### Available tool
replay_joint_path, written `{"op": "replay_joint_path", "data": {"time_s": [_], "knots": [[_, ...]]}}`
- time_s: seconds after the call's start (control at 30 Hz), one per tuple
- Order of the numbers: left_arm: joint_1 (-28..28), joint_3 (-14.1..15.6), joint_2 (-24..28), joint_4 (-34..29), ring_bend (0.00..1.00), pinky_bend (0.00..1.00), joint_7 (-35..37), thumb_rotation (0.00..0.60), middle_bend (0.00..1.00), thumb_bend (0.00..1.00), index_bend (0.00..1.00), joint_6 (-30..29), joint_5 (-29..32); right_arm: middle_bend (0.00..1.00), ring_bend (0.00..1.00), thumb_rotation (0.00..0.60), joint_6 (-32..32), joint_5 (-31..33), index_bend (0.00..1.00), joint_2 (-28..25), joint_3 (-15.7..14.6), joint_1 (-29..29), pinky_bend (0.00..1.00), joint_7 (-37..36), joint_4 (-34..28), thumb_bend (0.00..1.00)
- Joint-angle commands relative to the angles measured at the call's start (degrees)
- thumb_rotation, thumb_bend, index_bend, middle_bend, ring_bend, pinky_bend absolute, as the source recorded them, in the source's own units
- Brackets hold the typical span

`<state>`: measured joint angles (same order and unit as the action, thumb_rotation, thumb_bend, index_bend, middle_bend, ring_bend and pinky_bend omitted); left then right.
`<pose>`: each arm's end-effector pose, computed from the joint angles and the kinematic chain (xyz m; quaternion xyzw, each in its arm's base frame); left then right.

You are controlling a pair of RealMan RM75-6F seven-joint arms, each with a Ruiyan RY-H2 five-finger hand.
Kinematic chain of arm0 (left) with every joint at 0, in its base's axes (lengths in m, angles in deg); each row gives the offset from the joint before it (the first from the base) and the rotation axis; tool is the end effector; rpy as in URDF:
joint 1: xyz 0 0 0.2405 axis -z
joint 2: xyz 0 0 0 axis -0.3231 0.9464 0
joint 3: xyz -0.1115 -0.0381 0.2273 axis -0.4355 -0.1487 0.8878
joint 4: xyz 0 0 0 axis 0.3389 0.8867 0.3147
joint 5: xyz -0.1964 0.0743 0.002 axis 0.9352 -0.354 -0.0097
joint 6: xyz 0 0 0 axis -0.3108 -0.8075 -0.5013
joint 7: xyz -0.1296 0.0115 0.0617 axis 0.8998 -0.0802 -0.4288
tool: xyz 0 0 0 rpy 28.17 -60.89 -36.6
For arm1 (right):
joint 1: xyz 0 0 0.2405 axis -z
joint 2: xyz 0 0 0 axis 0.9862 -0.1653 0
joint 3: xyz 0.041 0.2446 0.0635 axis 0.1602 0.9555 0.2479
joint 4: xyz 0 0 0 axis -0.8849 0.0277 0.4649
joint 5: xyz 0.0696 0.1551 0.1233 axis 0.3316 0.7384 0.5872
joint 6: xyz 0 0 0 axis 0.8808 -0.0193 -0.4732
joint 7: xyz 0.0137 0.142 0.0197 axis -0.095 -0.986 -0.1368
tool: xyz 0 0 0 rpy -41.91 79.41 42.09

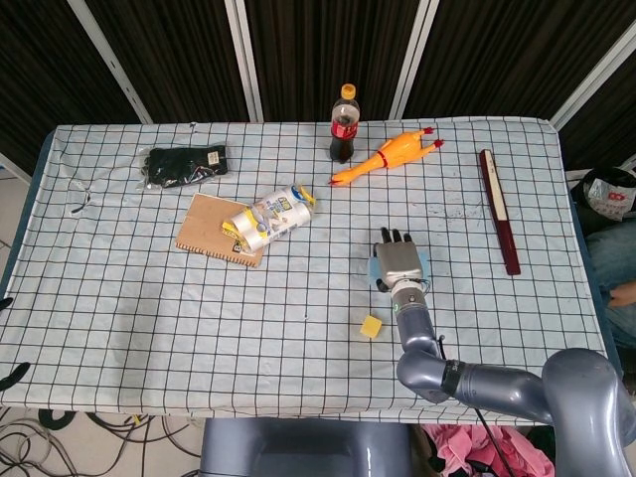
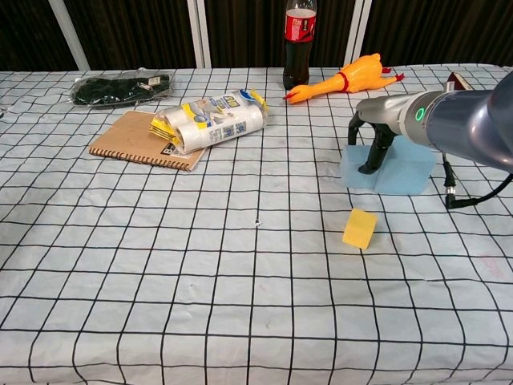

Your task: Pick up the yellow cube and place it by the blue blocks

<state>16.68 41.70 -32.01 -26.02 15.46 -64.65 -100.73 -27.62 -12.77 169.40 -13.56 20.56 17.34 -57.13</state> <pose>-0.3138 0.1368 0.1945 -0.5812 -0.3440 -0.3677 0.6392 -0.1182 -0.3910 -0.0326 0.6991 -0.4456 0.1876 0.5269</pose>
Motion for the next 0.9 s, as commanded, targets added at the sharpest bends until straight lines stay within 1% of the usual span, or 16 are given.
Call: {"op": "replay_joint_path", "data": {"time_s": [0.03,0.53,0.67,0.9], "knots": [[0.0,0.0,0.0,0.0,0.00,0.00,0.0,0.600,0.06,0.04,0.17,0.0,0.0,0.00,0.00,0.600,0.0,-0.1,0.31,0.0,0.0,0.0,0.09,-0.1,-0.1,0.29],[0.0,-0.1,-0.1,0.0,0.00,0.00,-0.2,0.600,0.06,0.04,0.17,0.0,0.1,0.00,0.00,0.600,0.0,0.0,0.24,-0.3,-0.3,-0.2,0.09,0.1,-0.8,0.29],[0.0,-0.1,-0.1,0.1,0.00,0.00,-0.3,0.600,0.06,0.04,0.17,0.0,0.2,0.00,0.00,0.600,-0.1,0.0,0.21,-0.5,-0.3,-0.2,0.09,0.0,-1.2,0.29],[-0.1,-0.2,-0.1,0.0,0.00,0.00,-0.5,0.600,0.06,0.04,0.17,0.0,0.4,0.00,0.00,0.600,-1.3,-2.2,0.20,-2.1,0.6,0.2,0.09,-1.8,-4.3,0.28]]}}
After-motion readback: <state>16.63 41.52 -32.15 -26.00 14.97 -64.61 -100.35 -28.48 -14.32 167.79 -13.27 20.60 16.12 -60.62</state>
